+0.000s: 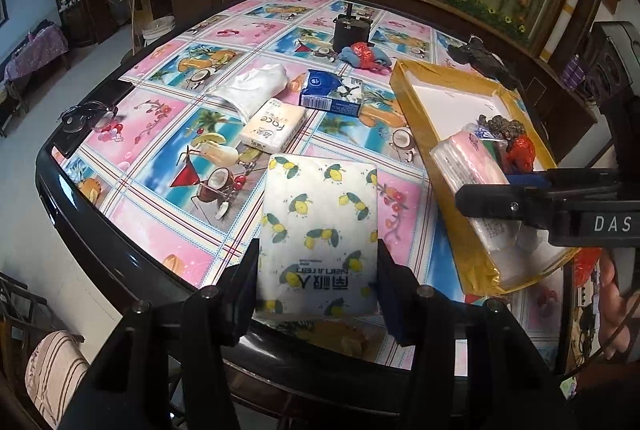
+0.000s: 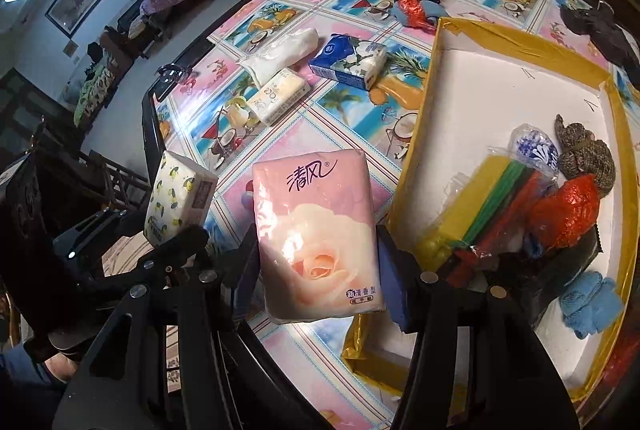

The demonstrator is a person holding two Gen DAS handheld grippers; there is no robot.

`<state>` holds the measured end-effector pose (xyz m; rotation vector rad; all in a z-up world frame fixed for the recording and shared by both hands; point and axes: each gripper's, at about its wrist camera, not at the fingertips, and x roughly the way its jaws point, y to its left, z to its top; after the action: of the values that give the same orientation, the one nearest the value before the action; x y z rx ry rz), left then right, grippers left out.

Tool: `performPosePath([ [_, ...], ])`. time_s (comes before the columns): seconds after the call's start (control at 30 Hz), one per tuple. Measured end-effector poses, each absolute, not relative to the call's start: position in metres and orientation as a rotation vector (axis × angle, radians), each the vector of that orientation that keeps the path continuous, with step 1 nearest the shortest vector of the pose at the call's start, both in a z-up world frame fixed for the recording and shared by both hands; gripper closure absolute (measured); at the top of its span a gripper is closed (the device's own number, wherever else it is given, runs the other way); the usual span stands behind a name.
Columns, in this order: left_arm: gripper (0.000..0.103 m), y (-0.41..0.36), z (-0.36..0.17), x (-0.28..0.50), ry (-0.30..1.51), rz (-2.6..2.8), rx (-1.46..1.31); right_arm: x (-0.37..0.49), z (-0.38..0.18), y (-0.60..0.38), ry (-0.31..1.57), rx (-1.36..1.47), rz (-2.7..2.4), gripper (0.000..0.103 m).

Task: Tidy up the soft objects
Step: 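Carry the pink pack and lemon-print pack over the tray with both grippers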

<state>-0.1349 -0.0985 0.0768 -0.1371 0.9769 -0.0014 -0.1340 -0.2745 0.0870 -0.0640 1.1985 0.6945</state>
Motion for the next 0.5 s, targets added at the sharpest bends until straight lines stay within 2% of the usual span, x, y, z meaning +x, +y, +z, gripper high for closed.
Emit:
performPosePath([
  [0.5, 0.051, -0.145, 0.104, -0.126, 0.926, -0.085, -0.132, -0.137, 0.104, -0.327, 1.163, -0.019, 0.628, 0.049],
])
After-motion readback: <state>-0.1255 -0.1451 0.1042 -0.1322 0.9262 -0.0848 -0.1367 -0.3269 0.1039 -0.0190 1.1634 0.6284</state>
